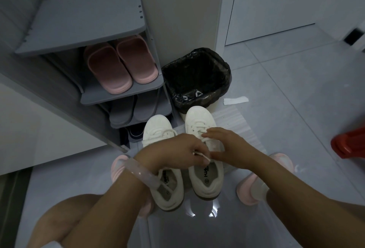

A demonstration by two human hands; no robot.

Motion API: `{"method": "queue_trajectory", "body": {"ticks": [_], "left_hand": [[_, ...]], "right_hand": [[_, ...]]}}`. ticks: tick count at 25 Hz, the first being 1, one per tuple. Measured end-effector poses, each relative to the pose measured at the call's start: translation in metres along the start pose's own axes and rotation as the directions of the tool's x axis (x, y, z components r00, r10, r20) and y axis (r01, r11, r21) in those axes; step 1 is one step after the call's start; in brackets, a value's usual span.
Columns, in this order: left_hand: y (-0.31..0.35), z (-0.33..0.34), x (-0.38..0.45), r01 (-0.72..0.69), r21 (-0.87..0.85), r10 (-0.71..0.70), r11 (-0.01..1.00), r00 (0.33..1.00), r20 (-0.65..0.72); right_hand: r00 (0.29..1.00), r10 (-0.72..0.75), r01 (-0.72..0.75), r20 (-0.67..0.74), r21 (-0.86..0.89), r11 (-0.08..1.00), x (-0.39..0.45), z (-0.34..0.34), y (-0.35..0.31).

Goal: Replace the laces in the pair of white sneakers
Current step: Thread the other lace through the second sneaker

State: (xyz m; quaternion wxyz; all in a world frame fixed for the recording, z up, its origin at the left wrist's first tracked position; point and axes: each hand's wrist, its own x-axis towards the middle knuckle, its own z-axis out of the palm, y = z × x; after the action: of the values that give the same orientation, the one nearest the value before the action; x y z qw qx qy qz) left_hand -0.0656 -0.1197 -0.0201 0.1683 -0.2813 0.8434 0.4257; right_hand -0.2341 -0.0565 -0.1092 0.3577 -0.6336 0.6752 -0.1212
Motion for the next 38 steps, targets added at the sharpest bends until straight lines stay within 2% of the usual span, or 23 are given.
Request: {"method": "queue_trajectory", "body": {"ticks": [3,8,10,12,14,15,16,18,19,20,21,22,23,24,25,27,28,30,31,33,35,37,38], "left_hand": [[0.004,-0.014,-0.016,-0.052,-0.074,0.065,0.996,0.981,0.184],[0.006,-0.013,-0.016,-0.068,-0.122,0.098,0.99,0.963,0.253],[0.007,-0.014,-0.013,-0.087,-0.152,0.102,0.985,0.991,0.092],[0.004,-0.015,-0.007,-0.103,-0.207,0.051,0.973,0.969,-0.243],[-0.002,-0.016,-0.001,-0.027,-0.252,-0.107,0.967,0.858,-0.503],[-0.007,-0.015,0.001,0.062,-0.225,-0.18,0.972,0.813,-0.554],[-0.011,-0.012,0.003,0.172,-0.168,-0.237,0.971,0.798,-0.554],[-0.018,-0.001,0.009,0.336,-0.02,-0.309,0.942,0.84,-0.445],[-0.02,0.008,0.013,0.367,0.04,-0.328,0.93,0.87,-0.367],[-0.021,0.018,0.018,0.376,0.087,-0.336,0.923,0.894,-0.297],[-0.022,0.025,0.022,0.375,0.126,-0.334,0.918,0.906,-0.26],[-0.022,0.029,0.023,0.368,0.159,-0.323,0.916,0.913,-0.25],[-0.022,0.031,0.023,0.359,0.175,-0.314,0.917,0.919,-0.238],[-0.021,0.029,0.022,0.352,0.161,-0.317,0.922,0.925,-0.207],[-0.02,0.026,0.019,0.347,0.119,-0.326,0.93,0.931,-0.163],[-0.016,0.015,0.012,0.323,0.033,-0.317,0.946,0.94,-0.123],[-0.015,0.009,0.008,0.288,0.026,-0.281,0.957,0.947,-0.154],[-0.013,-0.003,0.002,0.18,0.056,-0.156,0.982,0.943,-0.295],[-0.012,-0.009,-0.001,0.123,0.06,-0.093,0.991,0.924,-0.37],[-0.011,-0.018,-0.007,0.038,0.037,-0.016,0.999,0.884,-0.468],[-0.012,-0.024,-0.013,0.021,-0.003,-0.019,1.0,0.873,-0.488],[-0.017,-0.028,-0.019,0.065,-0.024,-0.069,0.998,0.882,-0.466],[-0.02,-0.029,-0.022,0.096,-0.025,-0.097,0.995,0.888,-0.449]], "right_hand": [[1.0,0.016,-0.015,0.023,-0.027,1.0,0.001,0.0,-0.002],[1.0,-0.018,0.018,-0.022,-0.001,1.0,-0.004,0.0,-0.007],[0.99,-0.14,0.142,-0.03,0.095,0.985,-0.008,-0.003,-0.016],[0.975,-0.203,0.22,-0.094,0.245,0.944,-0.015,-0.013,-0.035],[0.981,-0.076,0.159,-0.179,0.518,0.84,-0.02,-0.03,-0.05],[0.965,0.035,0.151,-0.26,0.66,0.736,-0.021,-0.041,-0.054],[0.922,0.176,0.17,-0.344,0.771,0.614,-0.021,-0.053,-0.054],[0.806,0.437,0.203,-0.4,0.879,0.431,-0.021,-0.077,-0.043],[0.758,0.53,0.144,-0.38,0.89,0.433,-0.02,-0.086,-0.033],[0.726,0.591,0.019,-0.353,0.868,0.496,-0.019,-0.093,-0.025],[0.722,0.616,-0.18,-0.316,0.773,0.608,-0.018,-0.094,-0.015],[0.753,0.609,-0.4,-0.25,0.561,0.725,-0.019,-0.093,-0.007],[0.792,0.587,-0.536,-0.166,0.269,0.8,-0.02,-0.088,-0.002],[0.817,0.569,-0.572,-0.097,-0.008,0.82,-0.021,-0.082,0.002],[0.821,0.568,-0.568,-0.065,-0.201,0.798,-0.021,-0.077,0.003],[0.812,0.576,-0.568,-0.093,-0.355,0.742,-0.022,-0.074,-0.003],[0.843,0.523,-0.531,-0.126,-0.354,0.77,-0.021,-0.073,-0.01],[0.967,0.24,-0.254,-0.081,-0.281,0.926,-0.017,-0.065,-0.026],[0.996,0.077,-0.082,-0.034,-0.186,0.979,-0.016,-0.056,-0.037],[0.995,-0.1,0.1,0.01,0.016,0.995,-0.017,-0.033,-0.06],[0.99,-0.112,0.122,-0.08,0.131,0.984,-0.015,-0.022,-0.067],[0.967,0.002,0.083,-0.255,0.322,0.943,-0.009,-0.029,-0.064],[0.944,0.094,0.068,-0.316,0.467,0.882,-0.007,-0.036,-0.063]]}}
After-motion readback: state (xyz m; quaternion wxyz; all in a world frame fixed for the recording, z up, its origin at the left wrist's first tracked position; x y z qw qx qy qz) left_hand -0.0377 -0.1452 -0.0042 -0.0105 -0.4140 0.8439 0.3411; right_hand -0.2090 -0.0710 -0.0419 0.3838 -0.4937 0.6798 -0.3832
